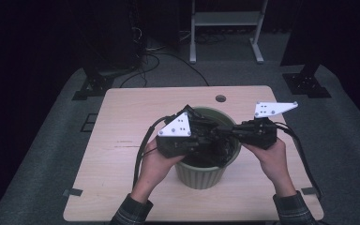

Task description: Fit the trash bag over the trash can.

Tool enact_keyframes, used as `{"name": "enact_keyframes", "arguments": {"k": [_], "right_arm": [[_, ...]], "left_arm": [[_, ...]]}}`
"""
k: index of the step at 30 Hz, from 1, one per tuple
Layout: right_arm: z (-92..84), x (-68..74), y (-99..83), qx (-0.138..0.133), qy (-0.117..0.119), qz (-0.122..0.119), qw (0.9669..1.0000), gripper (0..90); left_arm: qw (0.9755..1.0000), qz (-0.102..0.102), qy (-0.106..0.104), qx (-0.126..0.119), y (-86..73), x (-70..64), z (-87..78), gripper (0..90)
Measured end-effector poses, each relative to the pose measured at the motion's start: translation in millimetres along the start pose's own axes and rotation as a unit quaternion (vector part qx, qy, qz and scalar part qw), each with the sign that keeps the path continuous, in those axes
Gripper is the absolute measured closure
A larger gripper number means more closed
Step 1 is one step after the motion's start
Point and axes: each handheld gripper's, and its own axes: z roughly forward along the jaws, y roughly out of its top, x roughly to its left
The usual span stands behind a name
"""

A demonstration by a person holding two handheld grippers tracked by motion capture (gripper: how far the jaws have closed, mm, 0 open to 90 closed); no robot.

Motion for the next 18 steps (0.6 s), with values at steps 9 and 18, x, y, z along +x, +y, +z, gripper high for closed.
{"name": "enact_keyframes", "arguments": {"k": [9, 18], "right_arm": [[-16.4, 0.5, -1.8, -0.016, -0.023, 0.003, 0.9996, 67.3], [-29.3, 1.5, 1.5, -0.032, -0.032, 0.0, 0.999, 63.0]], "left_arm": [[0.9993, -0.031, 0.019, -0.002, -7.3, 12.2, -6.1, 89.6], [0.9992, -0.036, 0.018, -0.006, -8.9, 14.9, -8.1, 89.6]]}}
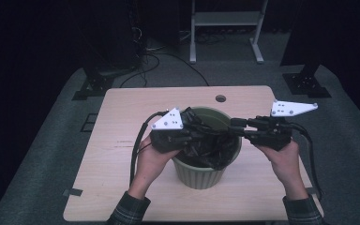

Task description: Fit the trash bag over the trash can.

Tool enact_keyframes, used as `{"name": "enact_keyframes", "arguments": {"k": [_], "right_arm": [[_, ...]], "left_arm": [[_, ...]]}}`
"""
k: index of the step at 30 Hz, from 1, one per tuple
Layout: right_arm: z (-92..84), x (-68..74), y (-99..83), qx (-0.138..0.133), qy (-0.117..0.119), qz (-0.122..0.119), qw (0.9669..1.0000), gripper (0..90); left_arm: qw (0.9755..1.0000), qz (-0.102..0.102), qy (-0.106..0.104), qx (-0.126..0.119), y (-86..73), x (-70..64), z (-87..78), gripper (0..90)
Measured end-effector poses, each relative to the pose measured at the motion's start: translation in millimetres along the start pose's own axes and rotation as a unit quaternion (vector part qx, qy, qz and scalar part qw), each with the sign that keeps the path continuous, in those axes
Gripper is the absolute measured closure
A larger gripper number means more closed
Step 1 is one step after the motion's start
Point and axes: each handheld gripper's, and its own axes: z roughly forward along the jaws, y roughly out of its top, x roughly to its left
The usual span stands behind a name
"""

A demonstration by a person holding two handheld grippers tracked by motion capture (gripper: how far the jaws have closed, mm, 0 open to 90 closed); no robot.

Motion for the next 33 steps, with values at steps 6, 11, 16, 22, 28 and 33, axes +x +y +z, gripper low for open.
{"name": "enact_keyframes", "arguments": {"k": [6, 11, 16, 22, 28, 33], "right_arm": [[15.2, 5.4, 8.6, 0.006, 0.012, -0.012, 0.9998, 61.8], [26.9, 7.3, 11.5, 0.016, 0.017, -0.019, 0.9995, 61.0], [31.8, 8.1, 8.3, 0.035, 0.009, -0.026, 0.999, 59.7], [28.6, 4.0, 1.1, 0.05, -0.016, -0.029, 0.9982, 59.2], [21.7, -0.7, -5.2, 0.059, -0.031, -0.025, 0.9975, 59.0], [16.4, -3.4, -6.9, 0.065, -0.048, -0.026, 0.9964, 59.9]], "left_arm": [[1.0, 0.002, -0.004, 0.003, 0.5, 0.1, 1.7, 89.6], [1.0, 0.005, -0.005, 0.002, 0.7, -1.1, 0.8, 89.6], [0.9999, -0.002, -0.007, -0.012, 1.4, 1.7, -3.6, 89.6], [0.9998, -0.008, -0.001, -0.02, 0.9, 7.1, -9.2, 89.7], [0.9996, -0.014, 0.008, -0.023, 1.8, 14.0, -12.1, 89.6], [0.999, -0.018, 0.019, -0.037, 2.7, 19.2, -22.0, 89.6]]}}
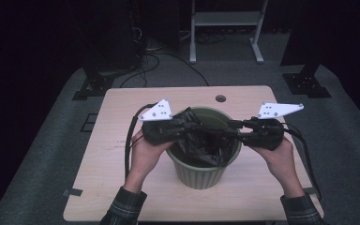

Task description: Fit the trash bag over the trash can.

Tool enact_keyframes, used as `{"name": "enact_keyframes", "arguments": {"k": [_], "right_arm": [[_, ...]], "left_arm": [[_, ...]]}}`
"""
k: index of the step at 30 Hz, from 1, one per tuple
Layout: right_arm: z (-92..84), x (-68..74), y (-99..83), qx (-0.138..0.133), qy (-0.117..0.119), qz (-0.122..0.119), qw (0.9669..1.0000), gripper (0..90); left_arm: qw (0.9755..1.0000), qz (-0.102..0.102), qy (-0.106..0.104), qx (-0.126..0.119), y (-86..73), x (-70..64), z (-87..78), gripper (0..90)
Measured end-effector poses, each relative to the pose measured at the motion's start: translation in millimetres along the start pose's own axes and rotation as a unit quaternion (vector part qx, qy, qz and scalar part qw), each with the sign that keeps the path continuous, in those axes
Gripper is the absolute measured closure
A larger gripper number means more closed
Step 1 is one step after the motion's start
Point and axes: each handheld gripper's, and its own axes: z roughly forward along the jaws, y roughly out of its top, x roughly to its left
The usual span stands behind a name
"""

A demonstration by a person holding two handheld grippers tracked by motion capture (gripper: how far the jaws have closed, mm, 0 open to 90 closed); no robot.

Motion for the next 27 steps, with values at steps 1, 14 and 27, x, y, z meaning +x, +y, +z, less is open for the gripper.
{"name": "enact_keyframes", "arguments": {"k": [1, 14, 27], "right_arm": [[-0.7, -1.1, -1.0, 0.003, -0.006, 0.001, 1.0, 60.0], [-0.8, -2.7, -5.8, -0.011, 0.028, 0.006, 0.9995, 89.9], [-23.9, 9.9, 4.6, -0.044, 0.009, -0.004, 0.999, 74.1]], "left_arm": [[1.0, -0.002, 0.005, -0.005, 1.3, 2.0, -5.3, 89.6], [0.9999, -0.006, 0.016, -0.002, -9.7, 6.1, -16.6, 89.7], [0.9997, -0.009, 0.023, -0.002, -9.9, 5.1, -9.5, 89.7]]}}
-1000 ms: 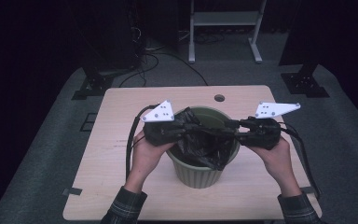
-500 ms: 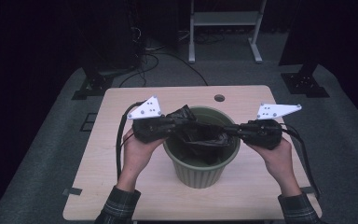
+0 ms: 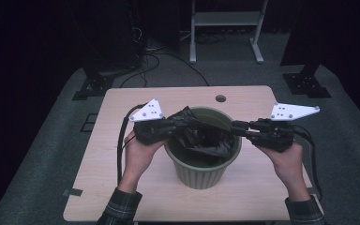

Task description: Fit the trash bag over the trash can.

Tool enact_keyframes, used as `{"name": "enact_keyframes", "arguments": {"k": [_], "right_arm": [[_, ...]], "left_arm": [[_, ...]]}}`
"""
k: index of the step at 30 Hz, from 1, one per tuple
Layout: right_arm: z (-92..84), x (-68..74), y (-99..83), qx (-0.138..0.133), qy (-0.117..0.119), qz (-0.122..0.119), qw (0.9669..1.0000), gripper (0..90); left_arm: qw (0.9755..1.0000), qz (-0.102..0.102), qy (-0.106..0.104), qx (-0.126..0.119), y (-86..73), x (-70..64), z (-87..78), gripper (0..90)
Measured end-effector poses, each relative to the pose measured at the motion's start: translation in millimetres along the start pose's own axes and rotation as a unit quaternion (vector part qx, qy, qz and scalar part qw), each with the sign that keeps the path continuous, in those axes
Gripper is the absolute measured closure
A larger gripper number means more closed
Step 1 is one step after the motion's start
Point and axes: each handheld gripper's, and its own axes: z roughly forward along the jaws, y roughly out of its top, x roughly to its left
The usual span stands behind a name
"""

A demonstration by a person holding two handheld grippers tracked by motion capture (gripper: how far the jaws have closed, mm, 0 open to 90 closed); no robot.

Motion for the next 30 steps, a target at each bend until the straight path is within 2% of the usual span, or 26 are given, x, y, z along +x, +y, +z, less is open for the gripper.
{"name": "enact_keyframes", "arguments": {"k": [3, 5, 10, 15, 18, 20, 21, 22, 23, 24, 26, 27, 29, 30], "right_arm": [[-2.9, 4.6, 3.8, -0.003, 0.007, -0.003, 1.0, 73.8], [-5.7, 11.2, 5.6, -0.007, 0.024, 0.0, 0.9997, 71.1], [-7.9, 22.8, 4.5, -0.006, 0.038, -0.001, 0.9993, 67.7], [2.0, 33.4, 0.2, -0.001, 0.06, 0.005, 0.9982, 59.8], [12.0, 36.1, -2.8, 0.008, 0.059, 0.01, 0.9982, 57.4], [21.6, 36.4, -6.0, 0.021, 0.052, 0.009, 0.9984, 61.5], [26.1, 35.9, -7.6, 0.028, 0.054, 0.01, 0.9981, 72.6], [26.1, 35.9, -7.6, 0.028, 0.054, 0.01, 0.9981, 72.6], [31.6, 37.1, -10.4, 0.034, 0.053, 0.001, 0.998, 90.0], [32.5, 37.4, -11.4, 0.037, 0.046, -0.003, 0.9983, 90.0], [29.5, 36.6, -12.8, 0.042, 0.045, -0.002, 0.9981, 90.0], [29.5, 36.6, -12.8, 0.042, 0.045, -0.002, 0.9981, 90.0], [18.7, 34.2, -14.8, 0.034, 0.038, -0.002, 0.9987, 90.0], [4.2, 29.7, -16.5, 0.027, 0.022, -0.002, 0.9994, 90.0]], "left_arm": [[1.0, 0.001, -0.002, 0.0, 0.4, -0.9, 4.0, 89.7], [1.0, 0.0, -0.001, 0.005, 0.8, -1.5, 6.9, 89.7], [1.0, 0.0, -0.002, 0.006, 1.5, -2.0, 10.6, 89.7], [1.0, 0.0, -0.002, 0.007, 1.1, -2.9, 10.3, 89.7], [1.0, 0.0, -0.002, 0.006, 1.1, -3.0, 9.2, 89.7], [1.0, 0.0, -0.003, 0.005, 1.4, -3.3, 8.3, 89.7], [1.0, 0.0, -0.003, 0.005, 1.4, -3.3, 8.3, 89.7], [1.0, 0.0, -0.003, 0.005, 1.4, -3.3, 7.8, 89.7], [1.0, 0.0, -0.001, 0.005, 1.2, -3.2, 7.2, 89.7], [1.0, 0.001, 0.001, 0.007, 0.9, -2.5, 6.1, 89.7], [0.9999, -0.004, 0.014, 0.003, -2.5, 2.5, -1.1, 89.7], [0.9999, -0.004, 0.014, 0.003, -2.5, 2.5, -1.1, 89.7], [0.9997, -0.012, 0.023, -0.004, -6.1, 7.3, -8.8, 89.7], [0.9993, -0.018, 0.03, -0.013, -9.7, 11.3, -16.9, 89.7]]}}
